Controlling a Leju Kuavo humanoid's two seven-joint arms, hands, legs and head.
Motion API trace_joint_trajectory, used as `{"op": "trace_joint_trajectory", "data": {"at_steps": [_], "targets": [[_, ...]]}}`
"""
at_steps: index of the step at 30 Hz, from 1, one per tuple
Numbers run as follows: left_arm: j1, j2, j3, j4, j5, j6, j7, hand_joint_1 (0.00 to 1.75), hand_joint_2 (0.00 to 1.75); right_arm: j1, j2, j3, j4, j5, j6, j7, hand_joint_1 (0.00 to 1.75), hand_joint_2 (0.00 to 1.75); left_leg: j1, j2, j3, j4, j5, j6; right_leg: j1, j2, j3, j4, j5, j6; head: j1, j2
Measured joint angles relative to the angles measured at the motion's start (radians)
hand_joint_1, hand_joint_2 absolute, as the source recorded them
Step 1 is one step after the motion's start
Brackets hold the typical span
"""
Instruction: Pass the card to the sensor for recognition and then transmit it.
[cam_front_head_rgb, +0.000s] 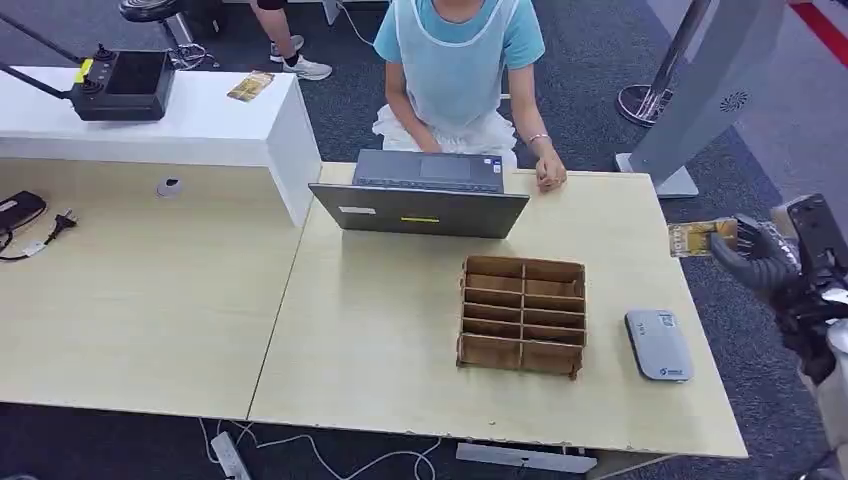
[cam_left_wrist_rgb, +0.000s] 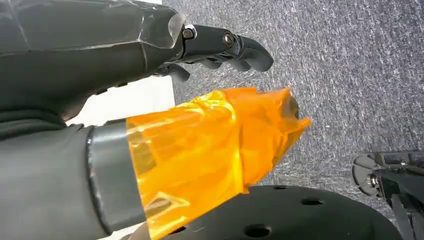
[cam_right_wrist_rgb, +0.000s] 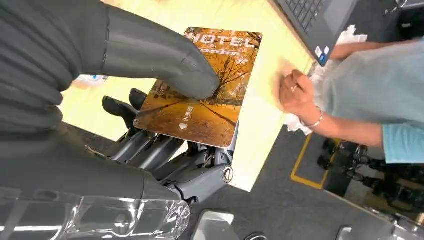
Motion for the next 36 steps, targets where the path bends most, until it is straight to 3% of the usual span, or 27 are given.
{"op": "trace_joint_trajectory", "data": {"at_steps": [12, 25, 36], "targets": [[0.001, 0.007, 0.008, 0.000, -0.005, 0.002, 0.000, 0.00, 0.00, 0.112, -0.023, -0.050, 0.006, -0.016, 0.058, -0.018, 1.75, 1.75, 0.000, 0.000, 0.000, 0.000, 0.000, 0.000, 0.000, 0.000, 0.000, 0.000, 0.000, 0.000, 0.000, 0.000], [0.001, 0.009, 0.008, 0.000, -0.005, 0.002, 0.000, 0.00, 0.00, 0.175, -0.024, -0.063, -0.015, -0.011, 0.059, -0.018, 1.75, 1.75, 0.000, 0.000, 0.000, 0.000, 0.000, 0.000, 0.000, 0.000, 0.000, 0.000, 0.000, 0.000, 0.000, 0.000], [0.001, 0.009, 0.009, 0.000, -0.005, 0.002, -0.001, 0.00, 0.00, 0.191, -0.041, -0.039, -0.034, 0.075, 0.045, 0.010, 1.75, 1.75, 0.000, 0.000, 0.000, 0.000, 0.000, 0.000, 0.000, 0.000, 0.000, 0.000, 0.000, 0.000, 0.000, 0.000]]}}
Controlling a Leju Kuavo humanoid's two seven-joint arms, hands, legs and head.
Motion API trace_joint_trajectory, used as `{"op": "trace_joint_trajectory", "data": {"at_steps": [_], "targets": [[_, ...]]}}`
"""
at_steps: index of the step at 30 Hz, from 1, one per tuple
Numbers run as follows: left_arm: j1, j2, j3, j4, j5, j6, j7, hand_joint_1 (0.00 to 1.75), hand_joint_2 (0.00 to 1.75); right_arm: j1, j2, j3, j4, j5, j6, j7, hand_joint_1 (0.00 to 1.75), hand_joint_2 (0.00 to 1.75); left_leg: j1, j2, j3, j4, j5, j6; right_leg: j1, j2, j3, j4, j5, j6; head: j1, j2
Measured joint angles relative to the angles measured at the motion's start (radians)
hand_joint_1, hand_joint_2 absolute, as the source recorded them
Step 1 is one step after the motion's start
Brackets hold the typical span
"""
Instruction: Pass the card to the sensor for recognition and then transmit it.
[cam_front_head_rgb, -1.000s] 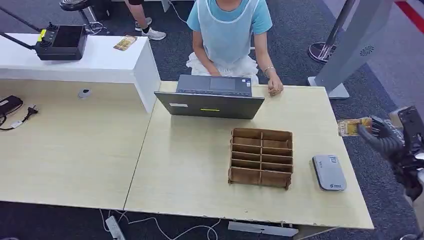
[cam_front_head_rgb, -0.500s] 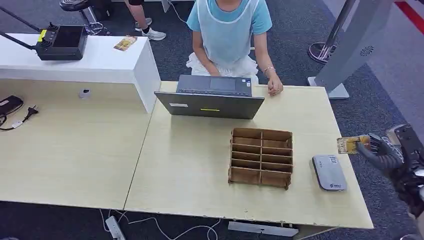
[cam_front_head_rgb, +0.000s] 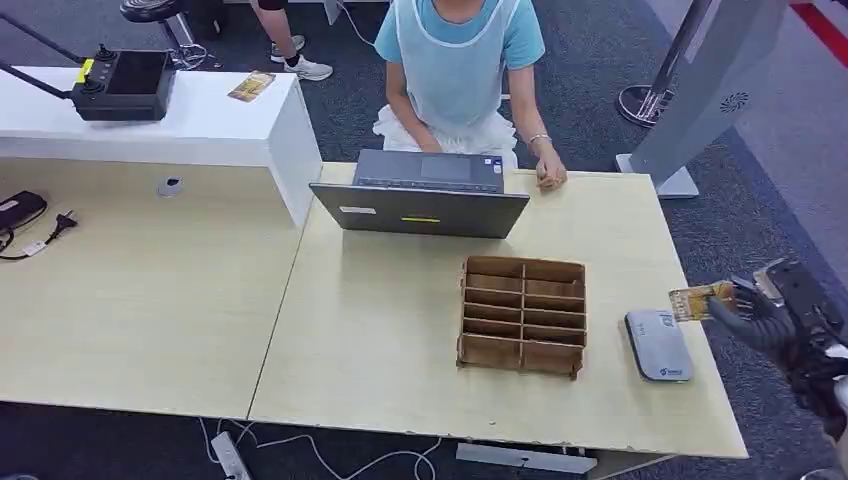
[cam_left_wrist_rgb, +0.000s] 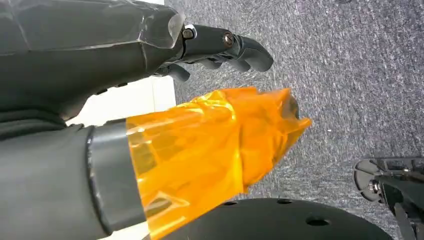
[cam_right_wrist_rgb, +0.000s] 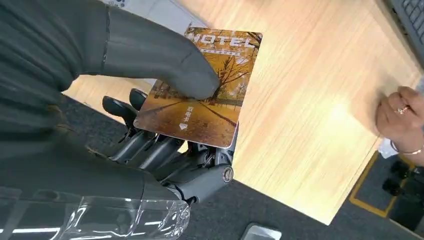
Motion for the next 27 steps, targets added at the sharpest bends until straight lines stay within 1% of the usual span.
{"op": "trace_joint_trajectory", "data": {"at_steps": [6, 20, 27], "targets": [[0.000, 0.000, 0.000, 0.000, -0.005, 0.000, 0.000, 0.00, 0.00, 0.034, -0.010, 0.013, -0.003, 0.001, -0.004, 0.006, 1.75, 1.75, 0.000, 0.000, 0.000, 0.000, 0.000, 0.000, 0.000, 0.000, 0.000, 0.000, 0.000, 0.000, 0.000, 0.000], [0.000, -0.001, 0.000, 0.000, -0.015, -0.003, 0.001, 0.00, 0.00, 0.128, -0.010, 0.029, -0.041, 0.012, -0.018, 0.019, 1.75, 1.75, 0.000, 0.000, 0.000, 0.000, 0.000, 0.000, 0.000, 0.000, 0.000, 0.000, 0.000, 0.000, 0.000, 0.000], [0.000, -0.001, 0.000, 0.000, -0.019, -0.003, 0.001, 0.00, 0.00, 0.148, -0.001, 0.044, -0.044, 0.018, -0.023, 0.024, 1.75, 1.75, 0.000, 0.000, 0.000, 0.000, 0.000, 0.000, 0.000, 0.000, 0.000, 0.000, 0.000, 0.000, 0.000, 0.000]]}}
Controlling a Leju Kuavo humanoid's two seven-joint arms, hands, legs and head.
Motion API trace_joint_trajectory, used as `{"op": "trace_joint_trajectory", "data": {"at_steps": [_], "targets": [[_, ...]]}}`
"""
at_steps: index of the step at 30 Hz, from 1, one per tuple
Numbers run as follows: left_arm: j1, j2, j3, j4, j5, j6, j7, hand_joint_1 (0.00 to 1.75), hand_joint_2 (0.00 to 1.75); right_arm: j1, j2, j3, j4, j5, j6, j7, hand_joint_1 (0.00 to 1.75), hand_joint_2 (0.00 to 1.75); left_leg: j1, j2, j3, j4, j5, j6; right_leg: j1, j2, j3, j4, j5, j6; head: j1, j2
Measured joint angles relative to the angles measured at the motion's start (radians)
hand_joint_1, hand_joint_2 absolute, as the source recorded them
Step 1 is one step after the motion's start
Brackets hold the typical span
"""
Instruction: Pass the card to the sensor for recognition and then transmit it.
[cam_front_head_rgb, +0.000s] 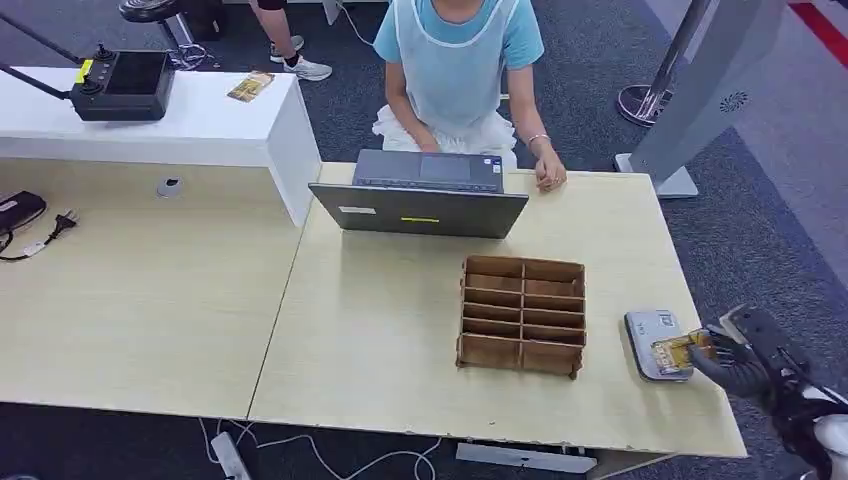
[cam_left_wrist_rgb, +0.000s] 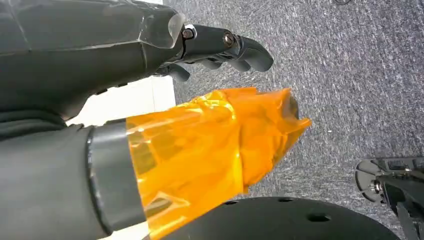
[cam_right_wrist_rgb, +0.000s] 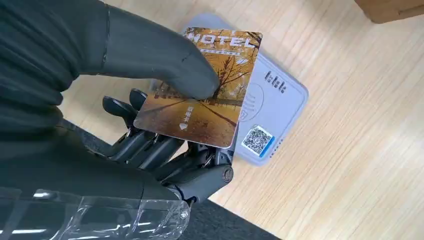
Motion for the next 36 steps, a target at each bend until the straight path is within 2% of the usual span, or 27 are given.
{"op": "trace_joint_trajectory", "data": {"at_steps": [13, 26, 36], "targets": [[0.000, -0.003, 0.000, 0.000, 0.000, 0.000, 0.000, 0.00, 0.00, -0.004, 0.021, 0.000, 0.006, 0.008, -0.025, 0.005, 1.75, 1.75, 0.000, 0.000, 0.000, 0.000, 0.000, 0.000, 0.000, 0.000, 0.000, 0.000, 0.000, 0.000, 0.000, 0.000], [0.000, -0.004, 0.000, 0.000, -0.002, 0.001, 0.001, 0.00, 0.00, -0.028, 0.075, -0.012, 0.028, 0.031, -0.104, 0.028, 1.75, 1.75, 0.000, 0.000, 0.000, 0.000, 0.000, 0.000, 0.000, 0.000, 0.000, 0.000, 0.000, 0.000, 0.000, 0.000], [0.000, -0.004, 0.000, 0.000, -0.002, 0.003, 0.003, 0.00, 0.00, -0.032, 0.114, -0.040, 0.041, 0.056, -0.127, 0.038, 1.75, 1.75, 0.000, 0.000, 0.000, 0.000, 0.000, 0.000, 0.000, 0.000, 0.000, 0.000, 0.000, 0.000, 0.000, 0.000]]}}
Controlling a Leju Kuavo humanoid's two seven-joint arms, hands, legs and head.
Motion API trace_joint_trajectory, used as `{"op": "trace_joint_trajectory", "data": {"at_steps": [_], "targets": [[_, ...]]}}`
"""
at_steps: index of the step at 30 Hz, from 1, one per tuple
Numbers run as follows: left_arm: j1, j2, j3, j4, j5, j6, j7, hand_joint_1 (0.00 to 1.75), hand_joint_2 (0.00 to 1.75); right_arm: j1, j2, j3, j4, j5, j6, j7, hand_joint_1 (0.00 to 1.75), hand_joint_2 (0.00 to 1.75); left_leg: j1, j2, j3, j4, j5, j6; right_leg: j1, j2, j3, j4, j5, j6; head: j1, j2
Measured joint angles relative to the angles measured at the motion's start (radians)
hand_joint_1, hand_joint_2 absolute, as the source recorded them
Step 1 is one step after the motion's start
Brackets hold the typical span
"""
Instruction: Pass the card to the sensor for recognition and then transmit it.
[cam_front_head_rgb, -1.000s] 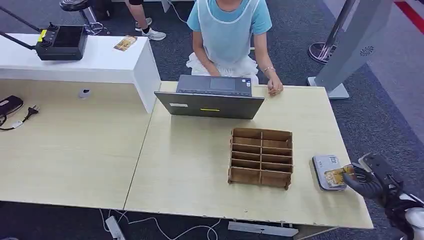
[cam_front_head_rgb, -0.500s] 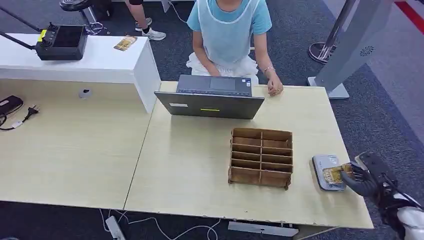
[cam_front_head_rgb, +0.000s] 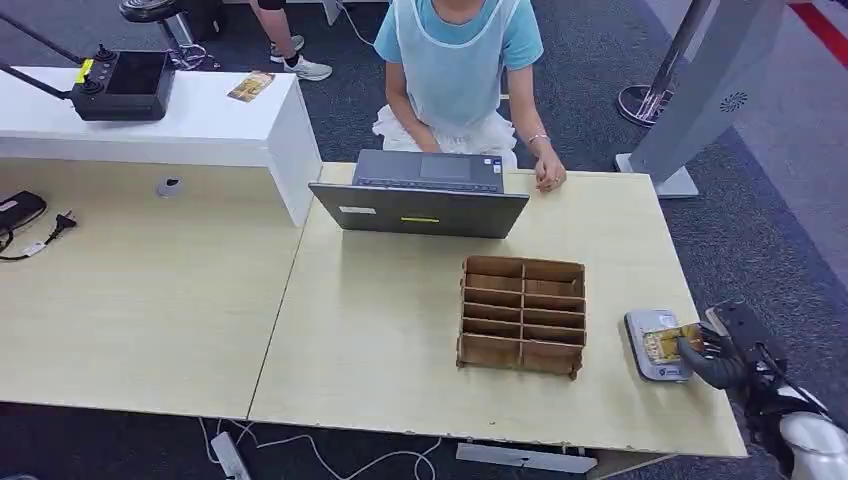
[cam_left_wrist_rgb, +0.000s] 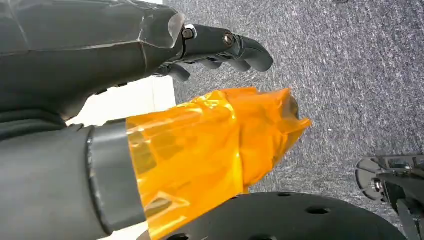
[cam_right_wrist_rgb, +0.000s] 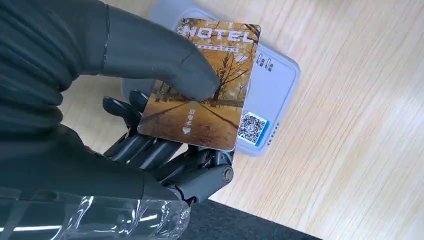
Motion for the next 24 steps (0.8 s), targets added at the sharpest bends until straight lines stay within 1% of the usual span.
{"op": "trace_joint_trajectory", "data": {"at_steps": [3, 12, 24], "targets": [[0.000, 0.000, 0.000, 0.000, 0.000, 0.000, 0.001, 0.00, 0.00, -0.001, 0.007, -0.007, 0.002, 0.020, -0.011, 0.002, 1.75, 1.75, 0.000, 0.000, 0.000, 0.000, 0.000, 0.000, 0.000, 0.000, 0.000, 0.000, 0.000, 0.000, 0.000, 0.000], [0.000, 0.000, 0.000, 0.000, -0.001, 0.000, 0.008, 0.00, 0.00, -0.012, 0.029, -0.012, 0.009, 0.137, -0.089, 0.023, 1.75, 1.75, 0.000, 0.000, 0.000, 0.000, 0.000, 0.000, 0.000, 0.000, 0.000, 0.000, 0.000, 0.000, 0.000, 0.000], [0.000, 0.000, 0.000, 0.000, 0.000, 0.000, 0.009, 0.00, 0.00, -0.024, 0.051, -0.017, 0.012, 0.186, -0.105, 0.031, 1.75, 1.75, 0.000, 0.000, 0.000, 0.000, 0.000, 0.000, 0.000, 0.000, 0.000, 0.000, 0.000, 0.000, 0.000, 0.000]]}}
